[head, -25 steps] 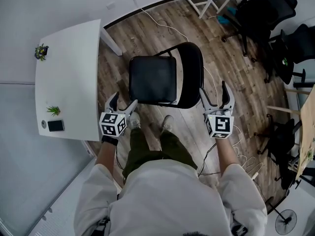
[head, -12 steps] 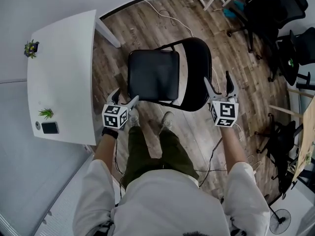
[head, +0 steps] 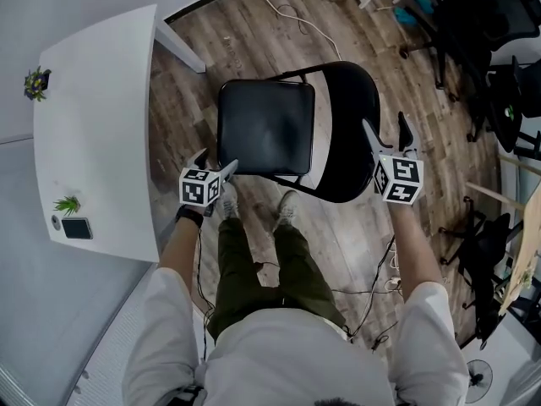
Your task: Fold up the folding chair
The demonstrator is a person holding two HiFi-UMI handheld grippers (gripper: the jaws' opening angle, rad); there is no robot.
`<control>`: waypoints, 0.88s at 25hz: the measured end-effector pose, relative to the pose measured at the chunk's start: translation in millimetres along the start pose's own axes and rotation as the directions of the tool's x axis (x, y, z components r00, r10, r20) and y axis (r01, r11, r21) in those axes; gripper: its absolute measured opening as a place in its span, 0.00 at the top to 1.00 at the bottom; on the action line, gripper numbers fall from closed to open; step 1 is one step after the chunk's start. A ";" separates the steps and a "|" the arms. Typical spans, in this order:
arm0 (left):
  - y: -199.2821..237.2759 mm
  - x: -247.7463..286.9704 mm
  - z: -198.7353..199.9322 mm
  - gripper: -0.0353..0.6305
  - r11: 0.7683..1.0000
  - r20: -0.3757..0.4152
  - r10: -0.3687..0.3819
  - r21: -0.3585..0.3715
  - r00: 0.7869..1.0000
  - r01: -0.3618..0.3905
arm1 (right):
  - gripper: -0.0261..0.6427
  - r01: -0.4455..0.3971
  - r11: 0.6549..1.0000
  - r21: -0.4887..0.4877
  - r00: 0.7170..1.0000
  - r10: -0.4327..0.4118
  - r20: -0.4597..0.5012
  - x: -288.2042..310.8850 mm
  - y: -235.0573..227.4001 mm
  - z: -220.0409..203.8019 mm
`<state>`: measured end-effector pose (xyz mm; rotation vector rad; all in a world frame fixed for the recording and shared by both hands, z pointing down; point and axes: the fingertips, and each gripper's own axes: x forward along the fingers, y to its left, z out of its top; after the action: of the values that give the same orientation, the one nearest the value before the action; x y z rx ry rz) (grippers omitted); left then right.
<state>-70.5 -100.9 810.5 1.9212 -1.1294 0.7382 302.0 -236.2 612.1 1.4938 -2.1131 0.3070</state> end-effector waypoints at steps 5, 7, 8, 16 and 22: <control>26.5 35.3 -16.5 0.35 0.999 -0.050 0.008 -0.048 0.999 -0.011 | 0.38 0.008 1.000 0.024 0.998 -0.006 -0.064 30.1 -12.1 -15.1; 34.9 46.5 -21.3 0.35 0.998 -0.063 0.011 -0.058 0.998 -0.015 | 0.38 0.008 1.000 0.027 0.996 -0.005 -0.091 41.1 -15.0 -21.8; 38.1 52.2 -24.0 0.35 0.998 -0.071 0.011 -0.059 0.997 -0.015 | 0.38 0.007 1.000 0.029 0.994 -0.004 -0.105 46.3 -16.4 -25.1; 57.7 92.9 -48.3 0.35 0.997 -0.131 0.009 -0.068 0.991 -0.019 | 0.38 -0.018 1.000 0.025 0.978 0.023 -0.208 88.8 -28.3 -44.3; 70.6 119.2 -66.1 0.35 0.994 -0.169 0.004 -0.109 0.986 -0.023 | 0.39 -0.069 0.989 0.133 0.952 0.105 -0.286 114.1 -30.2 -54.3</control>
<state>-87.6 -120.1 961.8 1.7265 -1.0570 0.8124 317.2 -313.5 715.5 1.3281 -1.9528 0.6595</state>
